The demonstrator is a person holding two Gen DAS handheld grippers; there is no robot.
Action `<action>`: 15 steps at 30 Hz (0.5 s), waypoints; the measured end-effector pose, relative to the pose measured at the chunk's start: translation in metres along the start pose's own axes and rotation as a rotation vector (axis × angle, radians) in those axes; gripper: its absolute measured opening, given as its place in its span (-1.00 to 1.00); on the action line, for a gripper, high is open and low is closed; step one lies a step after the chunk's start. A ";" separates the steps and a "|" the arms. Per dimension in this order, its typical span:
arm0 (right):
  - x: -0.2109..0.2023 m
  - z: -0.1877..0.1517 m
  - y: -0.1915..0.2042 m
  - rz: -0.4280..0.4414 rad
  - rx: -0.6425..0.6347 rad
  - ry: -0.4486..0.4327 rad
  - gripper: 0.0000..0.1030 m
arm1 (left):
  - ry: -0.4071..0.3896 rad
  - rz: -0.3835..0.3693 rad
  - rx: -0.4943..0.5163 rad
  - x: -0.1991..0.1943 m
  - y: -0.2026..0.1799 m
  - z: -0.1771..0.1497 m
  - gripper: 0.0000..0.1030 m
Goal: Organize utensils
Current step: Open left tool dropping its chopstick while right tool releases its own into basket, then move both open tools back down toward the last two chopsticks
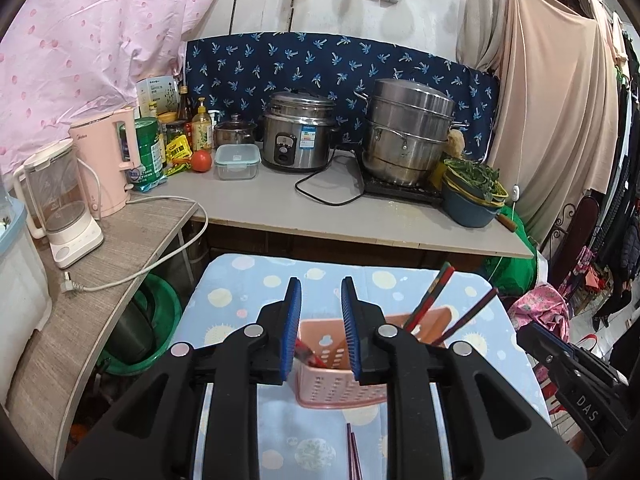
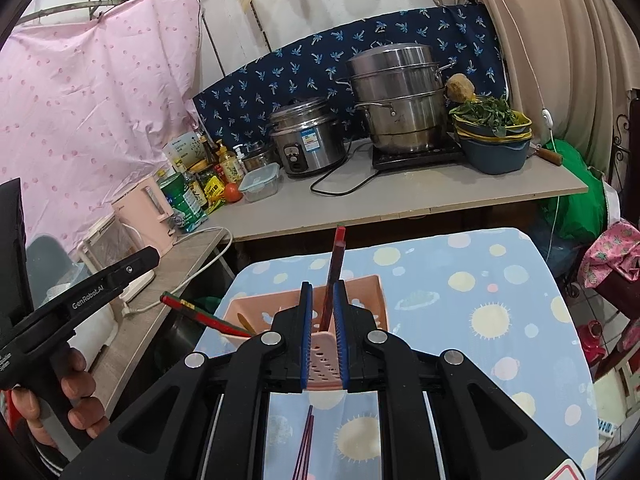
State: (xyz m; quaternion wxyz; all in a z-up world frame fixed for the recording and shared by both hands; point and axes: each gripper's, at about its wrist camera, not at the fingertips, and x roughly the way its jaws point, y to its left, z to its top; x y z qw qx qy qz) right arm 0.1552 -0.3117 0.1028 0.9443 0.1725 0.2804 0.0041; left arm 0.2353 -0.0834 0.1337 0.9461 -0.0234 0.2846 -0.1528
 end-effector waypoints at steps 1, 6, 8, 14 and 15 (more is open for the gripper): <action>-0.002 -0.004 0.002 0.000 -0.006 0.004 -0.77 | 0.003 0.002 0.002 -0.002 0.000 -0.003 -0.61; -0.008 -0.019 0.009 0.004 -0.029 0.023 -0.77 | 0.017 0.010 0.006 -0.010 0.000 -0.016 -0.61; -0.011 -0.026 0.011 0.011 -0.029 0.033 -0.77 | 0.023 0.015 0.005 -0.012 0.001 -0.021 -0.61; -0.019 -0.048 0.017 0.020 -0.040 0.066 -0.77 | 0.044 0.030 0.001 -0.021 0.007 -0.039 -0.61; -0.020 -0.053 0.017 0.020 -0.044 0.074 -0.77 | 0.049 0.032 0.000 -0.023 0.008 -0.043 -0.61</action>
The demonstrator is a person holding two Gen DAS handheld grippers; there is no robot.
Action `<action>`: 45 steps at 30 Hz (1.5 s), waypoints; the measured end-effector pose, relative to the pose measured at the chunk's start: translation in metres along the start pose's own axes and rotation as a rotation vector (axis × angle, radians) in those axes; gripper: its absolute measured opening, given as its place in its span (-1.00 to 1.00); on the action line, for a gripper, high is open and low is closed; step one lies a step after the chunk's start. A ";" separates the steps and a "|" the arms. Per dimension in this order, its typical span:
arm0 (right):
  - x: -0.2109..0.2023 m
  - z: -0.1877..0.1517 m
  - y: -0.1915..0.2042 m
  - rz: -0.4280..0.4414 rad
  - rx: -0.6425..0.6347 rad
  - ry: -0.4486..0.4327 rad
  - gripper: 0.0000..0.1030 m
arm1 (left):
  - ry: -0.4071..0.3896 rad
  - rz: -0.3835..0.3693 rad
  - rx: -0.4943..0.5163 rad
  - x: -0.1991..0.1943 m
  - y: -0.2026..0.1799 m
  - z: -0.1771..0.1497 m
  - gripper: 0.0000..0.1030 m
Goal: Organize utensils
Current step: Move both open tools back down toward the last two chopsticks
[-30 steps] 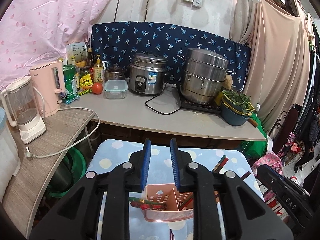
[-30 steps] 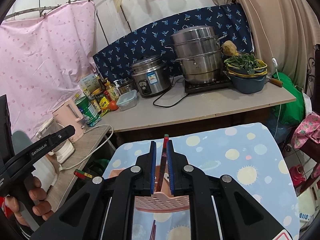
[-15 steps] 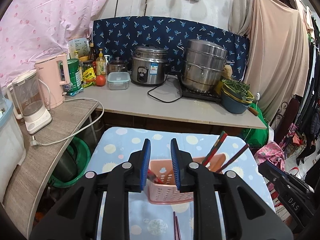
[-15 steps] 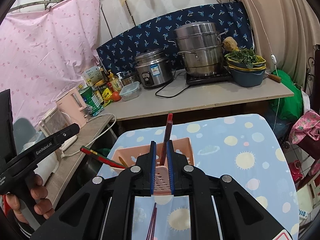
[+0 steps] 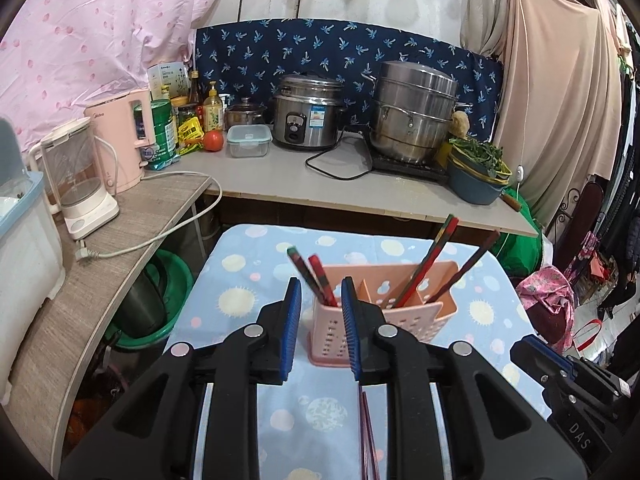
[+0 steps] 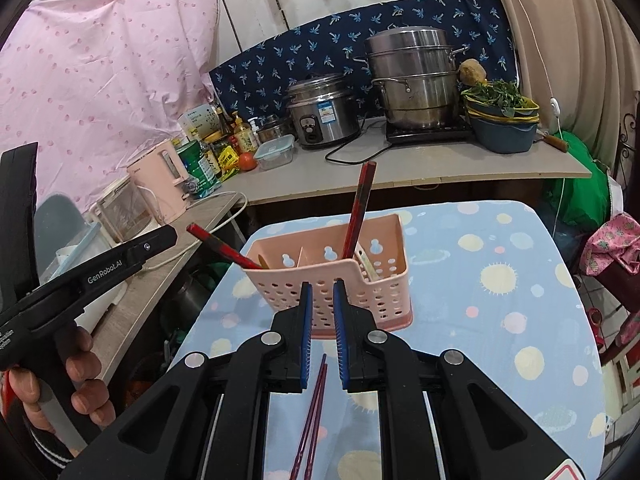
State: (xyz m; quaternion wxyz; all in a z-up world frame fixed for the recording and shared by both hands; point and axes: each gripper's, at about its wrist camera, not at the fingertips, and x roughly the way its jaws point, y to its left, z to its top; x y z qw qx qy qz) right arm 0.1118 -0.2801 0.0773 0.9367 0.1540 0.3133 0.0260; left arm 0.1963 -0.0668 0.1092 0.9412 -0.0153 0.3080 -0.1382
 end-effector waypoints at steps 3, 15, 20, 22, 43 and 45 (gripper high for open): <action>-0.002 -0.016 0.003 -0.008 -0.015 0.023 -0.77 | 0.021 0.003 -0.002 -0.004 0.003 -0.013 -0.61; -0.006 -0.089 0.005 -0.032 -0.043 0.146 -0.77 | 0.110 0.028 0.012 -0.008 0.009 -0.072 -0.61; -0.003 -0.121 0.005 -0.030 -0.038 0.209 -0.77 | 0.162 0.034 0.029 -0.008 0.008 -0.103 -0.61; -0.001 -0.136 0.006 -0.023 -0.038 0.242 -0.77 | 0.184 0.037 0.031 -0.008 0.009 -0.116 -0.61; 0.016 -0.204 0.025 -0.007 -0.079 0.387 -0.59 | 0.343 0.056 0.045 -0.004 0.016 -0.199 -0.46; 0.018 -0.206 0.027 -0.006 -0.082 0.391 -0.59 | 0.346 0.056 0.044 -0.005 0.017 -0.202 -0.44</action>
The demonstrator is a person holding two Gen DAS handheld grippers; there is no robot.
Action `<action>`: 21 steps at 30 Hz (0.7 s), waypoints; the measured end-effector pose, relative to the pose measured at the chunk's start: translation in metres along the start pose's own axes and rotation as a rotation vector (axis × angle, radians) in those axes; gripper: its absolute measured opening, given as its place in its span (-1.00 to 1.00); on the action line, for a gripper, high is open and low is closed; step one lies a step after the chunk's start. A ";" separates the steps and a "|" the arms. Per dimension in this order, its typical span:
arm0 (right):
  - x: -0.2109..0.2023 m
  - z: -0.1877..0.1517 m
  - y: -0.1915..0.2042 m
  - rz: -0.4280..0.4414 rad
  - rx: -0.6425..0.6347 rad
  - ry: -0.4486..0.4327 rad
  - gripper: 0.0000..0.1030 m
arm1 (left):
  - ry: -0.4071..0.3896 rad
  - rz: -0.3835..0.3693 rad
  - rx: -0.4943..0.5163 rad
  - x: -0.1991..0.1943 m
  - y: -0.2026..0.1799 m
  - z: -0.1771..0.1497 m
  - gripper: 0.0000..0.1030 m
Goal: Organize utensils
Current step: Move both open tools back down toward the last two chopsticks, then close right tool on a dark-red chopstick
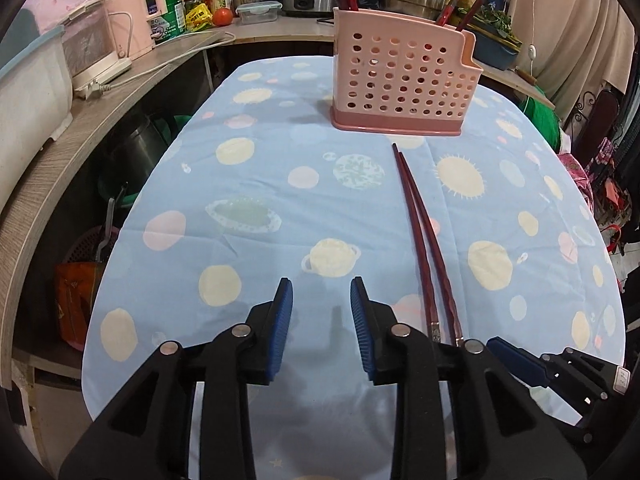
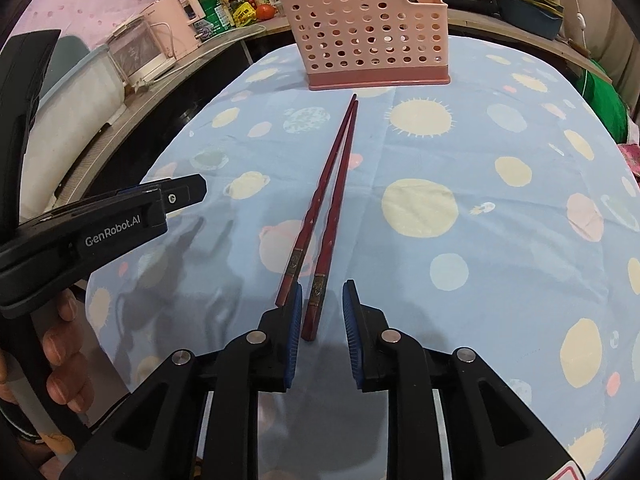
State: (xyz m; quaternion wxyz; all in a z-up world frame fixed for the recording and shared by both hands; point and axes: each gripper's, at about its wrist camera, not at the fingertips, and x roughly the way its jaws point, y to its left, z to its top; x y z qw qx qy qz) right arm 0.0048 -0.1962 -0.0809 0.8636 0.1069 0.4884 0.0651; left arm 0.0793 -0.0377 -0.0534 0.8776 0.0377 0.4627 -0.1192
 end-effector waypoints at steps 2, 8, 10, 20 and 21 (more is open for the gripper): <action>0.004 -0.001 0.002 0.000 -0.002 0.006 -0.59 | 0.009 -0.001 -0.002 0.001 0.001 -0.002 -0.44; 0.013 -0.003 0.004 -0.009 -0.009 0.016 -0.59 | 0.029 -0.002 0.000 0.006 0.001 -0.007 -0.43; 0.013 -0.003 0.005 -0.016 -0.017 0.013 -0.59 | 0.034 -0.004 0.000 0.007 0.001 -0.008 -0.42; 0.012 -0.004 0.001 -0.068 -0.029 -0.005 -0.85 | 0.058 -0.019 0.020 0.014 -0.009 -0.013 -0.31; 0.012 -0.004 -0.001 -0.072 -0.023 -0.006 -0.86 | 0.061 -0.021 0.022 0.015 -0.011 -0.013 -0.31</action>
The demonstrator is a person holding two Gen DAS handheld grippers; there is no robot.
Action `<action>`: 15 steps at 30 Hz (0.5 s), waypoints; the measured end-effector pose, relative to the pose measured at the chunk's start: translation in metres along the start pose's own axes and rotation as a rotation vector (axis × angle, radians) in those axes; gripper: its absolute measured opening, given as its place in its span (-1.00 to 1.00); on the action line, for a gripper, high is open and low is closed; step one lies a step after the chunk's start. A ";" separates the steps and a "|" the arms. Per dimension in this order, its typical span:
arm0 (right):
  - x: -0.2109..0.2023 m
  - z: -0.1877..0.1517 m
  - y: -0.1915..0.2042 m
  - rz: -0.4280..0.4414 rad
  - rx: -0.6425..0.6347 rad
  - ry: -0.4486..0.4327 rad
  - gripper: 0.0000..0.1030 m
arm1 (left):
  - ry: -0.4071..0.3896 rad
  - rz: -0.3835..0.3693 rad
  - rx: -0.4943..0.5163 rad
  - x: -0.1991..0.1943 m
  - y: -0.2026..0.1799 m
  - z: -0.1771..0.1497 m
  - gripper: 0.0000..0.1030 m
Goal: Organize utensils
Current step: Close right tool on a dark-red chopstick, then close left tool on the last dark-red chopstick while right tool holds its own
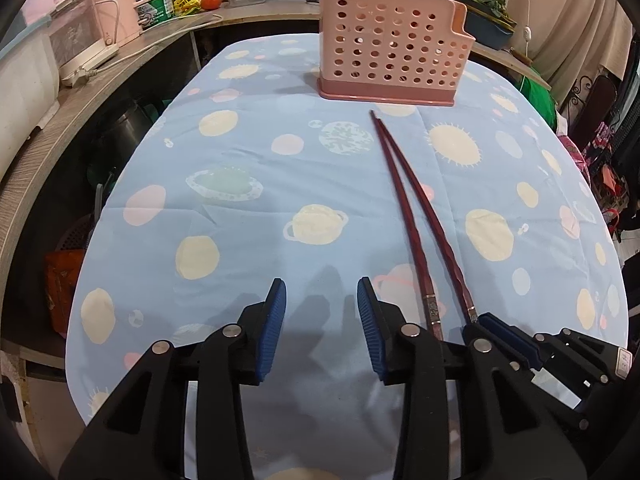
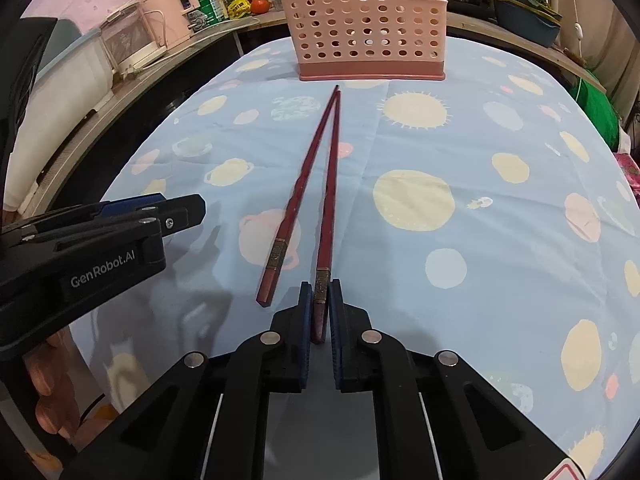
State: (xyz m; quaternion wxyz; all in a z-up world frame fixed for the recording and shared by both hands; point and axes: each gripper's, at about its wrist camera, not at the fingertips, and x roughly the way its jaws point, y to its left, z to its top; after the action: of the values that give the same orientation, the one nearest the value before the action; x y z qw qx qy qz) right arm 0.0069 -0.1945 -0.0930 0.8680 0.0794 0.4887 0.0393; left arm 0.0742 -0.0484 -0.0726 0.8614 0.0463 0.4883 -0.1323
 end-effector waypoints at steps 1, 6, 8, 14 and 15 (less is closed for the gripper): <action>-0.001 0.000 -0.003 -0.004 0.008 -0.002 -0.86 | 0.004 -0.004 0.003 0.001 -0.002 0.000 -0.31; -0.008 -0.001 -0.025 -0.029 0.071 -0.015 -0.87 | 0.009 -0.032 0.021 0.003 -0.014 0.000 -0.05; -0.010 -0.002 -0.036 -0.034 0.103 -0.016 -0.87 | 0.013 -0.043 0.033 0.006 -0.021 0.000 -0.02; -0.013 -0.006 -0.051 -0.023 0.153 -0.013 -0.86 | 0.051 -0.069 0.060 0.018 -0.039 -0.002 -0.02; -0.013 -0.006 -0.051 -0.023 0.151 -0.014 -0.86 | 0.054 -0.070 0.063 0.019 -0.040 -0.003 -0.02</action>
State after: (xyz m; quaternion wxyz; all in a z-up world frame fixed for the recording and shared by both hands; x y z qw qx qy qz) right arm -0.0056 -0.2460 -0.0942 0.8632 0.1393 0.4852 -0.0082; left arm 0.0702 -0.0897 -0.0885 0.8409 0.0598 0.5082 -0.1762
